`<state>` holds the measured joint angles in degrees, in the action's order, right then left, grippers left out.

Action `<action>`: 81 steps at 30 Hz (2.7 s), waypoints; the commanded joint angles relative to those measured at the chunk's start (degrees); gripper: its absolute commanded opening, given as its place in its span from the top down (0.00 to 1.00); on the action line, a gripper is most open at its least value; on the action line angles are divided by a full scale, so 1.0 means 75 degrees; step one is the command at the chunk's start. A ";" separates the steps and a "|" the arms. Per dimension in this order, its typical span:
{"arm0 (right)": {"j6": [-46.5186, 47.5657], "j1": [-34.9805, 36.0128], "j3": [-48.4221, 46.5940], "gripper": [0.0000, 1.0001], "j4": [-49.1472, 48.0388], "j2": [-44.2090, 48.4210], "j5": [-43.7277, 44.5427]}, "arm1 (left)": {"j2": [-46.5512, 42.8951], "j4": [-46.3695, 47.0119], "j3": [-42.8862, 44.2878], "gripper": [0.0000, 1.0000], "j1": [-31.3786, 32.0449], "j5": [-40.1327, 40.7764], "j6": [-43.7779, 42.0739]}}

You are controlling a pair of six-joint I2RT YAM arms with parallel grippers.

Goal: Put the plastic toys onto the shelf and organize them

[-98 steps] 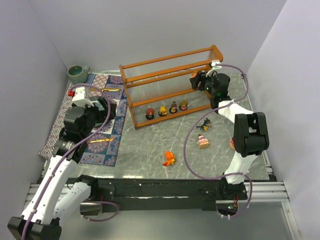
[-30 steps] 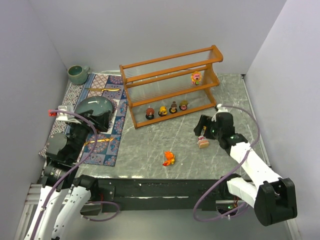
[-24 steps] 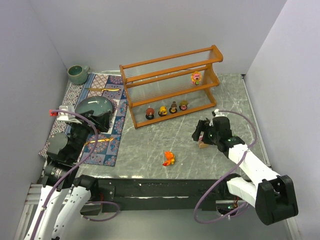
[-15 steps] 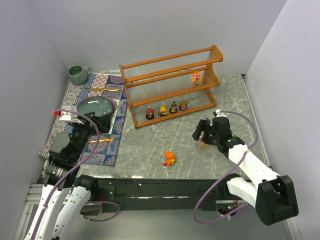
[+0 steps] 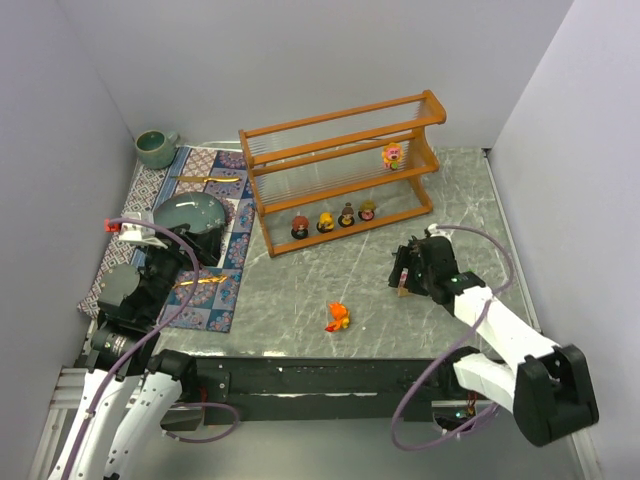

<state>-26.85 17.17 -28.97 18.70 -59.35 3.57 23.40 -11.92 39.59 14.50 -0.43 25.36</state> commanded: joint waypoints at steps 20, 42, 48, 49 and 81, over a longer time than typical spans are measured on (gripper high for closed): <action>0.0487 0.0418 -0.0965 0.25 0.0249 -0.1496 0.0051 | -0.0061 0.0183 -0.0041 0.03 0.0035 -0.0236 0.0005; -0.0005 0.0652 0.0710 0.92 -0.3871 0.0894 -0.4033 | 0.1074 0.0991 -0.0193 0.03 0.0047 -0.3372 0.0355; -0.0275 0.0664 0.1237 0.93 -0.5666 0.1350 -0.5116 | 0.1649 0.1344 -0.0205 0.03 0.0467 -0.3834 0.0976; -0.0264 0.0664 0.1307 0.94 -0.5889 0.1398 -0.5361 | 0.1731 0.1367 -0.0193 0.03 0.0805 -0.3637 0.1047; -0.0931 0.0734 0.2468 0.94 -1.0286 0.1070 -0.7508 | 0.6337 0.5140 0.0674 0.18 0.4863 -0.2334 0.1763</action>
<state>-32.56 22.11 -10.83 -51.22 -50.87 -50.92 69.34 21.98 42.35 49.74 -16.49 38.44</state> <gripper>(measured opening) 0.587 0.874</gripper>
